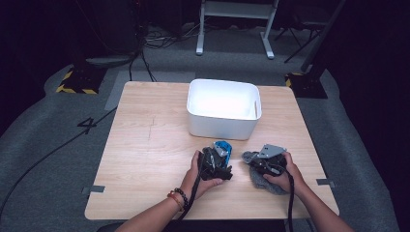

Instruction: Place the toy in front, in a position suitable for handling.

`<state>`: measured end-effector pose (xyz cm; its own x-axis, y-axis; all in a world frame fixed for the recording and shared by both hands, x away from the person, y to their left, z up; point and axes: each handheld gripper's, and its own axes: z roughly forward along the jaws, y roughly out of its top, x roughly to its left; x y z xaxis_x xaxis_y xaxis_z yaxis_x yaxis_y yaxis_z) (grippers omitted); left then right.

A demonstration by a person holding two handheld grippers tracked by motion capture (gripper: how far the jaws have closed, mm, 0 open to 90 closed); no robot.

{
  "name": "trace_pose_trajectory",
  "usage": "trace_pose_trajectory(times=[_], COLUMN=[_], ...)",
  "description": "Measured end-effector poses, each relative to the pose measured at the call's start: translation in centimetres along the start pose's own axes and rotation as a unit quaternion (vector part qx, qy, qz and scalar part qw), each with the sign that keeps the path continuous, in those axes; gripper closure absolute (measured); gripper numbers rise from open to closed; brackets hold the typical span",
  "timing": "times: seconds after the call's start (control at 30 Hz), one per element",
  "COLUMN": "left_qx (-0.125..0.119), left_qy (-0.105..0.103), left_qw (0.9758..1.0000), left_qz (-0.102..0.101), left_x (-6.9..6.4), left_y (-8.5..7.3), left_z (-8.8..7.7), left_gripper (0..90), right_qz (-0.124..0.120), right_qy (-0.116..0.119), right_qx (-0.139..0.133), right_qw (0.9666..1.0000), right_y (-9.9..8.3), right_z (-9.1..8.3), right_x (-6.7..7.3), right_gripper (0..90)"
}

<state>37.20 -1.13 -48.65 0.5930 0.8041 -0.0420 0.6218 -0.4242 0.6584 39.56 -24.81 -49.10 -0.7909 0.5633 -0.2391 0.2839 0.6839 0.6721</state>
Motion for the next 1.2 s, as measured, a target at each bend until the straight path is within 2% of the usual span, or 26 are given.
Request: trace_pose_trajectory(times=[0.07,0.17,0.33,0.37,0.47,0.5,0.57,0.73,0.8,0.87,0.97,1.0,1.1,1.2], left_qx=[0.0,0.002,0.001,0.004,0.019,0.023,0.031,0.046,0.053,0.062,0.068,0.069,0.072,0.082], left_qy=[-0.011,-0.046,-0.06,-0.068,-0.073,-0.083,-0.102,-0.134,-0.142,-0.155,-0.171,-0.174,-0.179,-0.188], left_qw=[0.9998,0.9982,0.9981,0.9976,0.9968,0.9958,0.9929,0.9821,0.9794,0.9745,0.9701,0.9694,0.9704,0.9688], left_qz=[-0.018,-0.039,-0.017,-0.01,0.025,0.03,0.052,0.124,0.133,0.15,0.158,0.159,0.145,0.139], left_x=[0.4,1.2,1.5,1.6,1.7,1.8,2.5,4.3,5.2,6.1,7.2,7.6,8.4,8.8], left_y=[-0.1,-0.5,-0.6,-0.5,-0.3,-0.3,-0.4,-1.0,-1.3,-1.7,-2.1,-2.2,-2.3,-2.0], left_z=[0.2,0.7,0.7,0.6,0.2,0.1,-0.3,-1.6,-2.1,-2.5,-2.9,-3.0,-2.8,-2.4], left_gripper=[12.5,11.6,10.6,10.7,13.2,14.5,16.9,22.2,23.5,23.7,23.7,23.6,20.7,15.8], right_qz=[0.0,-0.001,-0.003,-0.002,-0.001,0.0,0.002,0.0,0.0,-0.004,-0.005,-0.005,-0.008,-0.013], right_qy=[-0.001,-0.002,-0.002,-0.002,-0.002,-0.001,0.001,0.01,0.016,0.02,0.031,0.038,0.043,0.055], right_qx=[-0.001,0.0,0.0,-0.001,0.0,-0.001,-0.001,-0.001,-0.001,0.002,0.005,0.007,0.007,0.012], right_qw=[1.0,1.0,1.0,1.0,1.0,1.0,1.0,1.0,0.9999,0.9998,0.9995,0.9993,0.999,0.9984], right_y=[0.0,0.0,0.0,0.0,-0.1,-0.1,-0.2,-0.5,-0.5,-0.6,-0.5,-0.5,-0.5,-0.4], right_z=[0.0,0.0,0.0,0.0,0.0,0.0,-0.1,-0.4,-0.5,-0.7,-0.9,-1.0,-1.2,-1.1], right_x=[0.0,0.0,0.0,0.0,-0.1,-0.1,-0.2,-0.5,-0.5,-0.6,-0.7,-0.7,-0.5,-0.3], right_gripper=[58.5,58.0,56.9,56.6,55.6,55.3,54.9,55.8,56.6,56.6,55.7,54.2,50.5,48.6])
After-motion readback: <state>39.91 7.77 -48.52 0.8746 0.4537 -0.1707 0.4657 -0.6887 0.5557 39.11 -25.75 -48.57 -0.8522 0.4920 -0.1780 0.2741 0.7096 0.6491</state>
